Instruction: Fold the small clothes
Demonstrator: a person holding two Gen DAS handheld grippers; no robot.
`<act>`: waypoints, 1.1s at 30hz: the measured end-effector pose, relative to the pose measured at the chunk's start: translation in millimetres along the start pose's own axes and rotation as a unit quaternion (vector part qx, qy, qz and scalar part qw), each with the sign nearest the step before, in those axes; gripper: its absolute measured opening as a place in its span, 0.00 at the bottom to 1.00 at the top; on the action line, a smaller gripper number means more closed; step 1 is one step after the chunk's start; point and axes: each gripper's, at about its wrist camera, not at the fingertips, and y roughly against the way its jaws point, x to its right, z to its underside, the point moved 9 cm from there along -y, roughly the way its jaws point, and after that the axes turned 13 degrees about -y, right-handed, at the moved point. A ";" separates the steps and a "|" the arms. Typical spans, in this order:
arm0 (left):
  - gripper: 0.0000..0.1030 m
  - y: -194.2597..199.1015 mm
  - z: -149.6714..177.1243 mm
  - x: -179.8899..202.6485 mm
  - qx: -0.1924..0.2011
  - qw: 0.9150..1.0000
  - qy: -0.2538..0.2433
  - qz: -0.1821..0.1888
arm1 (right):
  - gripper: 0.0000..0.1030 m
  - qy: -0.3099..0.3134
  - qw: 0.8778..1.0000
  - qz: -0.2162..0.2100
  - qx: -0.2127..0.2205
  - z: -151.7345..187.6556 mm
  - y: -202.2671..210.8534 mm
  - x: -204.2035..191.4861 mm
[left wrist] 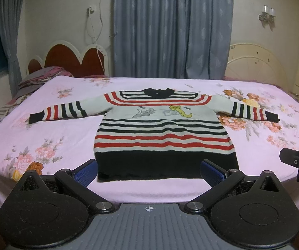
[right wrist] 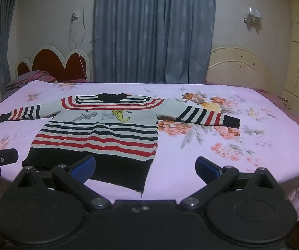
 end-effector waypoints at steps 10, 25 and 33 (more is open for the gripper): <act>1.00 1.8 -2.1 1.5 0.002 1.000 0.003 -0.001 | 0.99 0.001 1.000 0.001 0.003 -3.0 1.5 1.8; 1.00 2.6 -2.4 1.5 0.003 1.000 0.003 0.000 | 0.99 0.006 1.000 -0.001 0.004 -4.3 3.7 -1.9; 1.00 2.6 -2.4 1.4 0.001 1.000 0.004 0.000 | 0.99 0.007 1.000 0.000 0.004 -4.6 3.2 -2.4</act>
